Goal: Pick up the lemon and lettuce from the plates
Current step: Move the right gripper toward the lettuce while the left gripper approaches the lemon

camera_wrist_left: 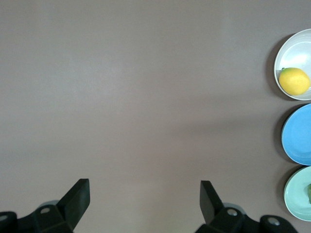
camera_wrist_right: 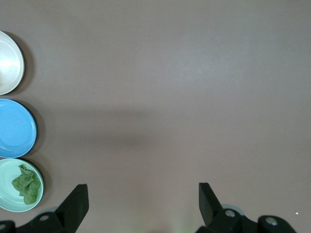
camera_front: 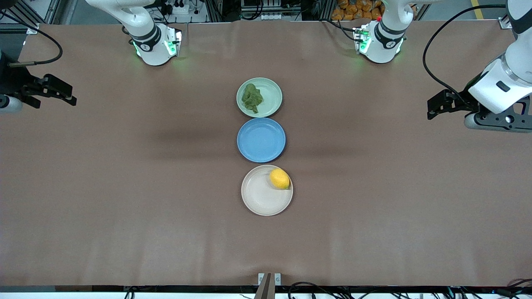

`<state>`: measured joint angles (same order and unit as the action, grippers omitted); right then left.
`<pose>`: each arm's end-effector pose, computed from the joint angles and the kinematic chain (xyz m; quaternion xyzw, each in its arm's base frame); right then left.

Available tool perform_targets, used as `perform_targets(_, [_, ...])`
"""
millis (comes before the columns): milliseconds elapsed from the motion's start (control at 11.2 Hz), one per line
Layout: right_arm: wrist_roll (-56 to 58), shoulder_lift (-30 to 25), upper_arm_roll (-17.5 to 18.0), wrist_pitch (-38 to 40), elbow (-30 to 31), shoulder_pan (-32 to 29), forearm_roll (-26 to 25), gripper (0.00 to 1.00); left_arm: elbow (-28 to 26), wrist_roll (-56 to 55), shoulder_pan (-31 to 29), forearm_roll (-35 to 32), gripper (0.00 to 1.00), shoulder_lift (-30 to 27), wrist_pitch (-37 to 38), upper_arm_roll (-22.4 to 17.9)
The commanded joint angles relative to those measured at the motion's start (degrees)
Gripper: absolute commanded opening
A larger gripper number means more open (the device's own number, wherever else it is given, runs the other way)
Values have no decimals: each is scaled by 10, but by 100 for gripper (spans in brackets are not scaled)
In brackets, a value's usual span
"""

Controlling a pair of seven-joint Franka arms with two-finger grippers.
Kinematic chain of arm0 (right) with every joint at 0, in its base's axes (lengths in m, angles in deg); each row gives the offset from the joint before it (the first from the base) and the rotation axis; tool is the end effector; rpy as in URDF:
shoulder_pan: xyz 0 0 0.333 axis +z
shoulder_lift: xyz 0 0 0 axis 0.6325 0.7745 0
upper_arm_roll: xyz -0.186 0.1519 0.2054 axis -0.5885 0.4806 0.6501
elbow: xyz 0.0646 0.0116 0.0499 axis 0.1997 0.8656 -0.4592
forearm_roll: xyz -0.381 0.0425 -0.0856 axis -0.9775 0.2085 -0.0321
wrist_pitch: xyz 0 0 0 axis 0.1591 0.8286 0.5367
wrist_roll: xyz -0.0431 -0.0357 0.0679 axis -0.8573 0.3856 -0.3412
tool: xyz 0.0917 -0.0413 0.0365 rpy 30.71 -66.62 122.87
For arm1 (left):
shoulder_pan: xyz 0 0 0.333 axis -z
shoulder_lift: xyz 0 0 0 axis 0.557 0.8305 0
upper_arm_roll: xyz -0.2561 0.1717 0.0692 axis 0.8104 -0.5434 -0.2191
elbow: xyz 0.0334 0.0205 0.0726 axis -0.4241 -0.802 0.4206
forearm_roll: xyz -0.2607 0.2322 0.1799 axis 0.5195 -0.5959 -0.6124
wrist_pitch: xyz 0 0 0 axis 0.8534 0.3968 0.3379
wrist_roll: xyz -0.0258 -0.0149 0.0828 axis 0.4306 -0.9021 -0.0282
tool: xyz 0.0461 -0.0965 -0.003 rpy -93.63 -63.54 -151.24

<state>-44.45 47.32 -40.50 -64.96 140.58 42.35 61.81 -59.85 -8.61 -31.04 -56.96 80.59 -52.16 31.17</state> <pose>0.5365 0.0013 0.6278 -0.9993 -0.0234 0.0232 0.0189 0.5671 -0.0833 0.6081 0.9984 -0.0564 -0.0052 0.0066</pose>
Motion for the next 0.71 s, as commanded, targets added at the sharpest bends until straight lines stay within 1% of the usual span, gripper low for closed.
perform_targets(0, [-2, 5, 2, -2, 4, 1, 4, 100, 15, 13, -3, -15, 100, 5, 10, 1])
perform_targets(445, [-2, 12, 2, -2, 11, 11, 6, 100, 17, 6, 2, -14, 100, 15, 9, 1])
perform_targets(623, [-4, 13, 2, -6, 19, 15, 8, 100, 17, 2, 2, -1, 100, 40, 6, 1])
